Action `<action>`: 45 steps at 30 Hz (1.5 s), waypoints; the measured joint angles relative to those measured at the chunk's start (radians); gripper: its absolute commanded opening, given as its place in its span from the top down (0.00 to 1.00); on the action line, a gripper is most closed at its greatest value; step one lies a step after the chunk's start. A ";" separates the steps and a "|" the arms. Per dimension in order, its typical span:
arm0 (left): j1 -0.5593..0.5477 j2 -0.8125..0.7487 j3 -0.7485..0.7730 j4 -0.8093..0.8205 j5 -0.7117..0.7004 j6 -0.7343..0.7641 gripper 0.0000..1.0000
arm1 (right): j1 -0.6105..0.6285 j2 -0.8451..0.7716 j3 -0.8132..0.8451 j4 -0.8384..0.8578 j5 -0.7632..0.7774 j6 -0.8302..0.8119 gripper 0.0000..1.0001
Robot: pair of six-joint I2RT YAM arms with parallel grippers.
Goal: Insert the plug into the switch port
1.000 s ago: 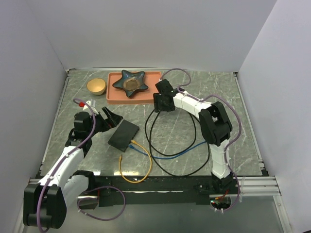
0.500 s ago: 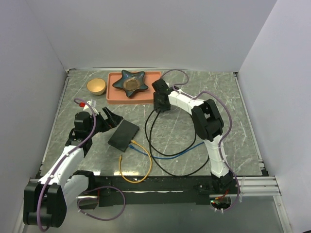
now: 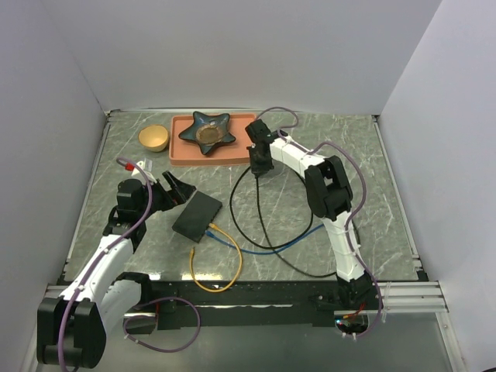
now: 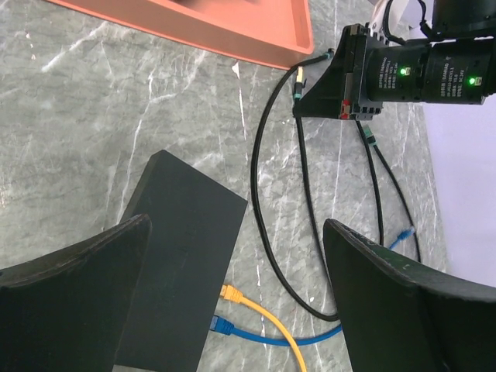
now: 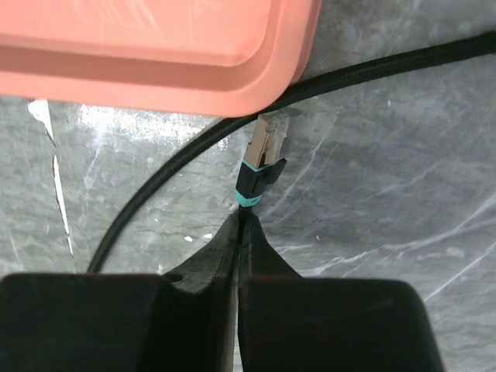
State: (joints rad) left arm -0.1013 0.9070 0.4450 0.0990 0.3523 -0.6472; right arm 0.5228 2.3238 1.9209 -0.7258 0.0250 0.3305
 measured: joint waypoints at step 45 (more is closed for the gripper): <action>-0.041 0.133 -0.105 0.452 0.232 -0.156 0.25 | 0.270 -0.525 -0.552 0.434 -0.585 -0.285 1.00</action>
State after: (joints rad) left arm -0.1421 1.0397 0.3405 0.5507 0.5842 -0.8032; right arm 0.7933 1.7992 1.3693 -0.2916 -0.5602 0.0452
